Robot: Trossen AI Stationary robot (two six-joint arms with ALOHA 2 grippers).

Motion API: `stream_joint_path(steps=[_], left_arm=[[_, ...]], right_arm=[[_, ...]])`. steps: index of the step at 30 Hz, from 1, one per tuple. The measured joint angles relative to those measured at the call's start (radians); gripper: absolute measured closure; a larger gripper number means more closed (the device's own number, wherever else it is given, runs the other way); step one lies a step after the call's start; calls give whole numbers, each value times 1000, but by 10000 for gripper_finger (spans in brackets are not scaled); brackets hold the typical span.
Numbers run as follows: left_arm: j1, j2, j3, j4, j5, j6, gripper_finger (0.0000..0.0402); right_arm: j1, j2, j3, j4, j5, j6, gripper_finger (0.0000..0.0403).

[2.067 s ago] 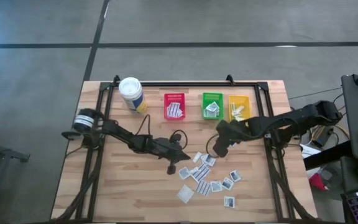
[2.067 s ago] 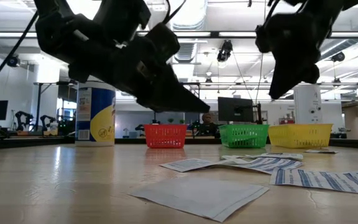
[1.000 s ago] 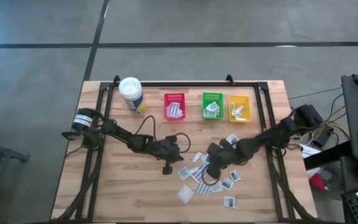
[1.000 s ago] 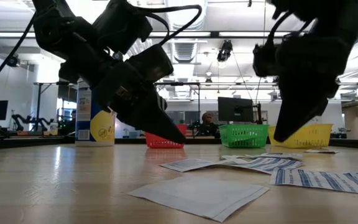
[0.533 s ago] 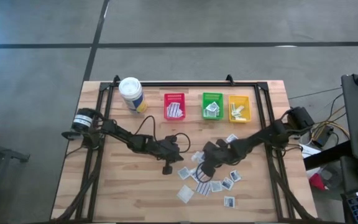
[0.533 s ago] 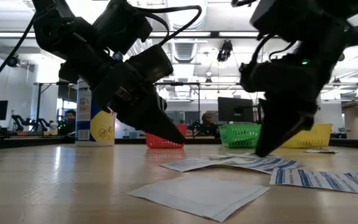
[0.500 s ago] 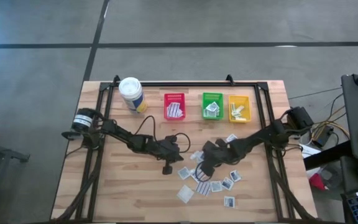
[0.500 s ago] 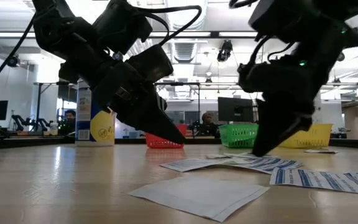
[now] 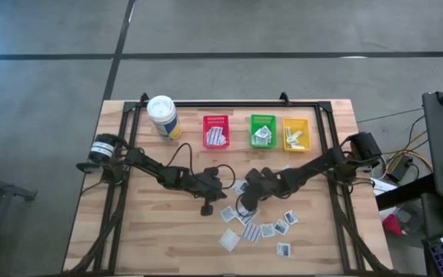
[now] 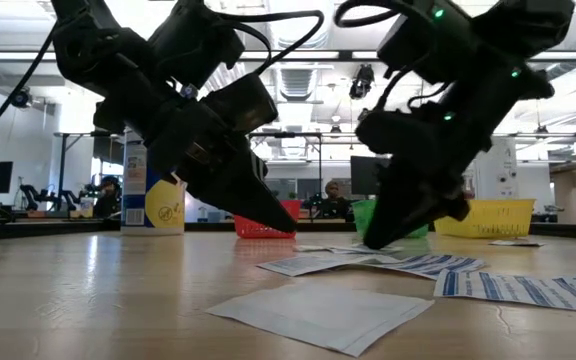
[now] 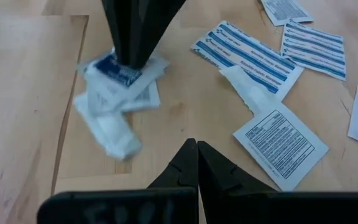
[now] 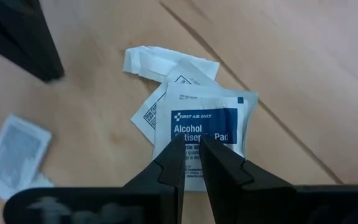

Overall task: Pick & Place First Aid Supplies
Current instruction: Put the alcohol pad in the green bin

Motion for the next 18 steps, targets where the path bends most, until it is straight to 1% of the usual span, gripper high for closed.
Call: stream_joint_path(steps=[7,14,18], left_arm=[[1,0,-3,2,-101,-21,401],[2,5,-2,53,-103,-23,401],[2,22,-2,108,-90,-12,401]], right_arm=[[-28,36,-2,133,-6,-11,351],[-34,36,-4,189,-13,-20,351],[-34,-6,-4,191,-13,-62,351]])
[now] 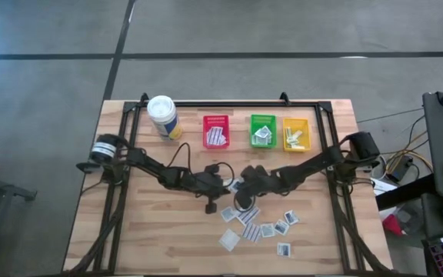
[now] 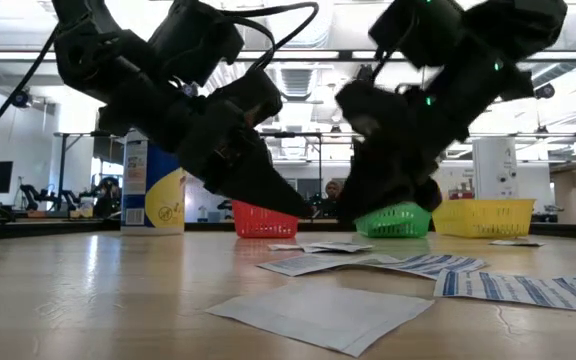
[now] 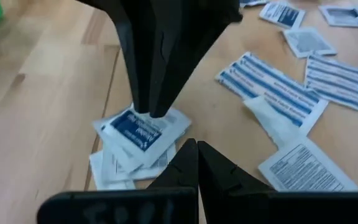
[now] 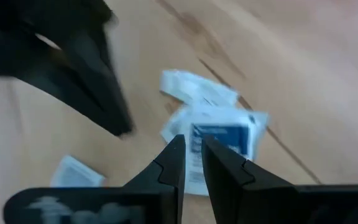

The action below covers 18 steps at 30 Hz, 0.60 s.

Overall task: Pick & Place First Aid Supplies
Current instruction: Put the alcohol pad in the green bin

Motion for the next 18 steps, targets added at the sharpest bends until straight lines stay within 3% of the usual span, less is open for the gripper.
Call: stream_joint_path(steps=[7,18], left_arm=[[2,44,2,91,4,38,401],[24,90,6,95,-44,53,401]], right_arm=[[0,-113,0,-37,3,-52,351],[10,-177,0,-277,6,0,351]])
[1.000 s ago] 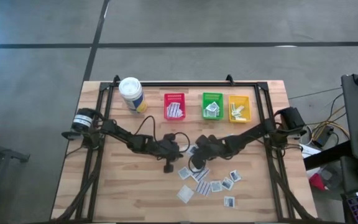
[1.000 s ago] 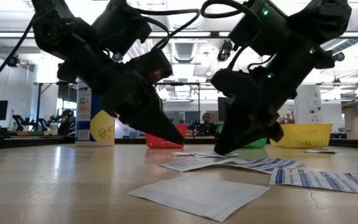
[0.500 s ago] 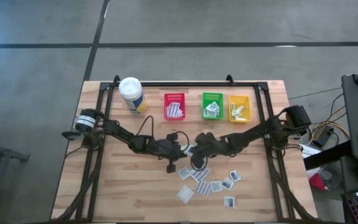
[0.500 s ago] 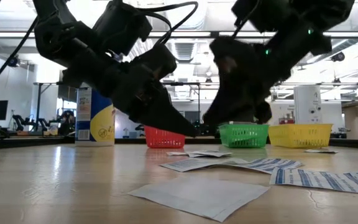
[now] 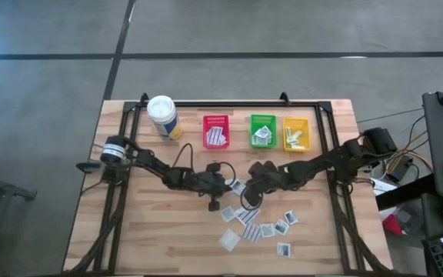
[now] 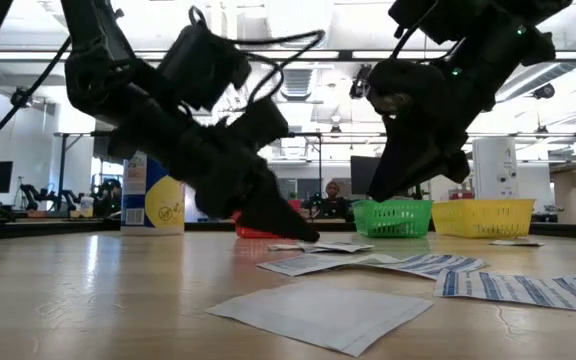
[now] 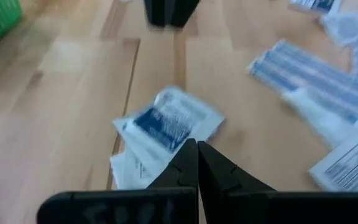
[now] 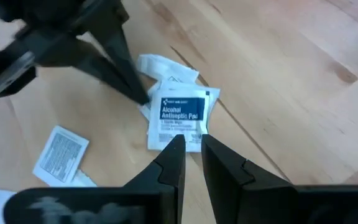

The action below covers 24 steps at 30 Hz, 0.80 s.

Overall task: Pick & Place First Aid Supplies
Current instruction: Put the alcohol pad in the green bin

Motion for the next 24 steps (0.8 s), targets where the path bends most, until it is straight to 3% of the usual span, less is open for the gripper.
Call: stream_joint_path(steps=[14,24], left_arm=[[9,42,0,21,6,-21,401],[9,42,-2,19,7,-24,401]], right_arm=[[40,-8,-3,-24,0,78,351],[9,-7,-3,-18,0,60,336]])
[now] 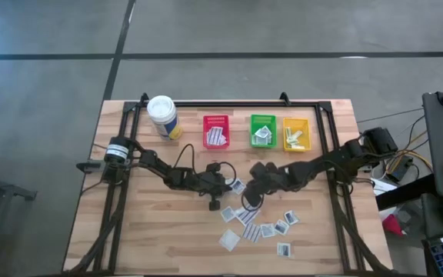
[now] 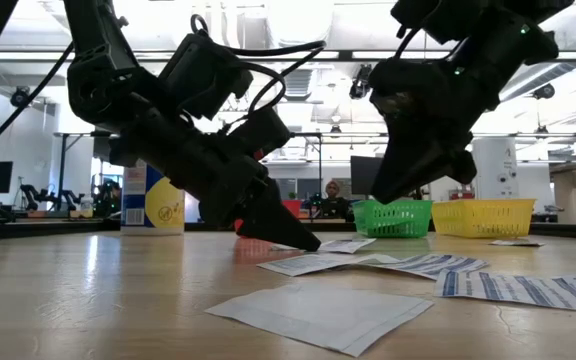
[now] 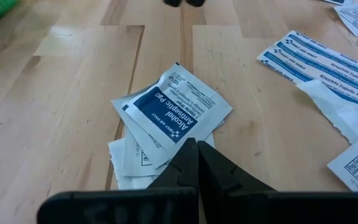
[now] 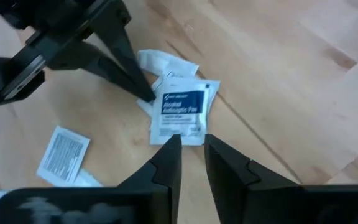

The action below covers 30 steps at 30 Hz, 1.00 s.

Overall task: Pick & Place First Aid Supplies
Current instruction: Put the alcohol pad in the green bin

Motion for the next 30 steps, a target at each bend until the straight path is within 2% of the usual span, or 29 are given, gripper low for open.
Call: stream_joint_path(steps=[7,12,17,20,26,30], left_arm=[[0,0,0,-3,0,0,401],[0,1,-1,-6,0,0,401],[0,1,-1,-6,1,0,401],[0,1,-1,-6,1,0,401],[0,1,-1,-6,1,-3,401],[0,1,-2,-6,2,-17,401]], right_arm=[[-42,0,0,-62,-3,-37,292],[-44,0,-4,-101,-109,11,273],[-2,0,-20,-99,-127,74,269],[13,1,-25,-98,-101,117,274],[1,15,-26,-66,23,193,283],[-13,75,-26,44,25,192,284]])
